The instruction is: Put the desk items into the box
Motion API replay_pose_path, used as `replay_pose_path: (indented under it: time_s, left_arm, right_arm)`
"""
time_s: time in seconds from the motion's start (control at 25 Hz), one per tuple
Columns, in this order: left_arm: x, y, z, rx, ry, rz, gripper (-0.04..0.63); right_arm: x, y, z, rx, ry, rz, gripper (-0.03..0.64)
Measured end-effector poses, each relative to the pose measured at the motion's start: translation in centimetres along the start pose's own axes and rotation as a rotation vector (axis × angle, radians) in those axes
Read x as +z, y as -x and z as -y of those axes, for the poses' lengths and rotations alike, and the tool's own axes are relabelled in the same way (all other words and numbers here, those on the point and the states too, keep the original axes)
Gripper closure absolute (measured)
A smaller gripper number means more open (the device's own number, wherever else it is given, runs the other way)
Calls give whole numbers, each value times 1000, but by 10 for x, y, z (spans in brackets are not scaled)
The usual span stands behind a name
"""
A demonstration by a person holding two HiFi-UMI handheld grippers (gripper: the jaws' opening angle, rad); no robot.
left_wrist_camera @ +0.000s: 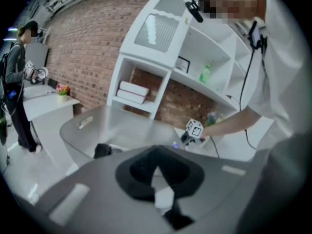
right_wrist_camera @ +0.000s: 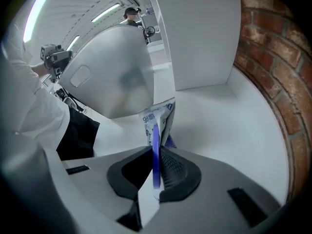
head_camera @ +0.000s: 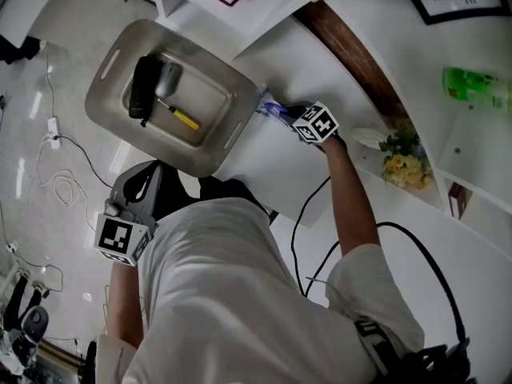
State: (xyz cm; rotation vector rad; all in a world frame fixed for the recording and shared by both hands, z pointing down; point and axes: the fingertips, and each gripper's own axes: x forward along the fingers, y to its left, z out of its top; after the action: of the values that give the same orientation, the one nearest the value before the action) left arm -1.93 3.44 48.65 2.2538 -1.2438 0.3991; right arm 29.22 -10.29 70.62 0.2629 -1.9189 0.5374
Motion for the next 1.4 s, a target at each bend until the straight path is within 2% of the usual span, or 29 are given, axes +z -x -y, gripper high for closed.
replay_pose_path:
  time_s: [0.68,1.0,1.4]
  left_arm:
    - [27,-20,13,-149,-84,24,592]
    - [43,-31,12,-207,-124,44,592]
    - [49,-35,7,-265,-161,33,592]
  right_arm:
    - [34,84,-33,-170,-19,166,589]
    - [49,131,-43,-288,-44,240,589]
    - [88,165,-76,-336,-4,318,589]
